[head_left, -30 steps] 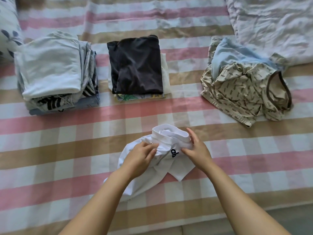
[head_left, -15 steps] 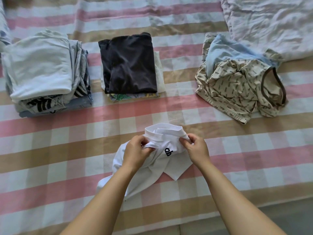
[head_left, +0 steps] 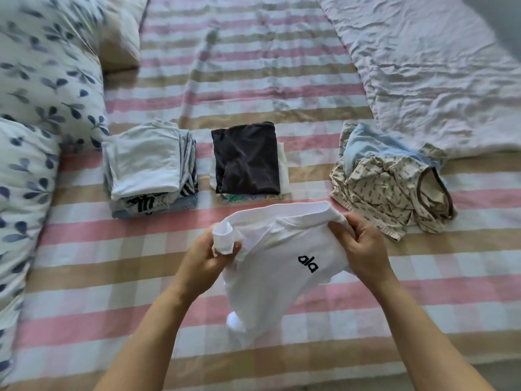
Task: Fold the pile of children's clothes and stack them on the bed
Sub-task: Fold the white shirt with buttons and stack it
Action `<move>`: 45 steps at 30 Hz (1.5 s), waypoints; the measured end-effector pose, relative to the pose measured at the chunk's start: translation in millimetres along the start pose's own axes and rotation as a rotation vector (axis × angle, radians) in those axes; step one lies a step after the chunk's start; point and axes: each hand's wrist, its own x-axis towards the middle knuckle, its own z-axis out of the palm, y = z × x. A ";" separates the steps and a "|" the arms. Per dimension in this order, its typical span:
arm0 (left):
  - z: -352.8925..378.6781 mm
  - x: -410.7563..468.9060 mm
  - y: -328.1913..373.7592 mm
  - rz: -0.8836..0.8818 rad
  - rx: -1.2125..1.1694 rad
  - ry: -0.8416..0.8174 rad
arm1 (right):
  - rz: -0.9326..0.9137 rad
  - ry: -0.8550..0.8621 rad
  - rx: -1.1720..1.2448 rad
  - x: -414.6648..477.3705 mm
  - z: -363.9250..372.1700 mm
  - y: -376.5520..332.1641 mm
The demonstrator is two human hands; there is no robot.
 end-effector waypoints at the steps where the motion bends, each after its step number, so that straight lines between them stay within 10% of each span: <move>1: -6.4 -1.6 10.5 0.069 0.073 -0.023 | -0.015 -0.018 0.016 -1.5 -4.4 -12.9; 6: -31.8 -9.6 52.4 0.189 0.095 -0.123 | -0.060 -0.104 0.076 -9.2 -22.1 -56.3; 18: 0.7 -33.8 -29.7 -0.245 0.427 -0.129 | 0.098 -0.196 -0.343 -26.8 12.1 1.6; 35: -74.6 -74.4 75.5 0.294 0.471 0.178 | -0.058 -0.406 0.006 -54.2 -66.3 -101.5; 45: -87.1 -118.2 130.0 0.099 0.220 0.157 | -0.150 -0.386 -0.025 -86.9 -82.7 -149.4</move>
